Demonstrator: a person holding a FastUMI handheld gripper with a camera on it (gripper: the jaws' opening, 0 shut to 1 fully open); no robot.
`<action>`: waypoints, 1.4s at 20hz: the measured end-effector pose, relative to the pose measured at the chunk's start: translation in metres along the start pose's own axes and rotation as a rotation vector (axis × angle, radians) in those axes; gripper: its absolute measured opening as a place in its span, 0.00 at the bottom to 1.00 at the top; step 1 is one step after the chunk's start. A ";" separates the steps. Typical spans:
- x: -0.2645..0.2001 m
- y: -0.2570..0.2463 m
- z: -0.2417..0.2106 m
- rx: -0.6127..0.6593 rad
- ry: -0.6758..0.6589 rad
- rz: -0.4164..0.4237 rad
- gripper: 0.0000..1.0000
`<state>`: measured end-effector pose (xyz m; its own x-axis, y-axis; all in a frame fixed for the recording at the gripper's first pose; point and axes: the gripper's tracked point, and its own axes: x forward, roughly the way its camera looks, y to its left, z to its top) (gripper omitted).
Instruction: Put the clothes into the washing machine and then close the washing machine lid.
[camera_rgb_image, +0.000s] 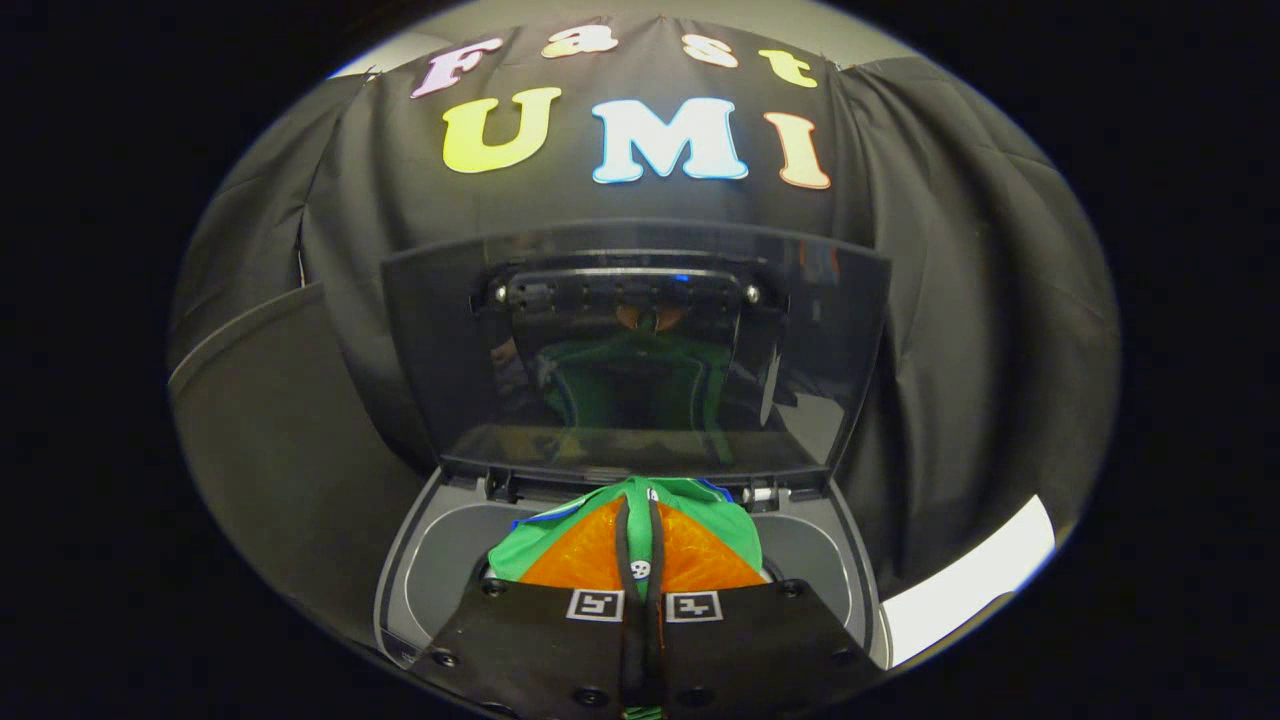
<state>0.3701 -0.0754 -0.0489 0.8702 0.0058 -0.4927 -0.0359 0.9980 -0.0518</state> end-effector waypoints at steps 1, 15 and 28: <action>0.003 0.001 -0.005 0.001 0.011 0.001 0.01; 0.032 0.002 -0.075 0.011 0.154 -0.004 0.01; 0.037 0.008 -0.086 0.018 0.170 0.009 0.17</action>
<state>0.3604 -0.0726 -0.1422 0.7744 0.0059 -0.6326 -0.0333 0.9990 -0.0314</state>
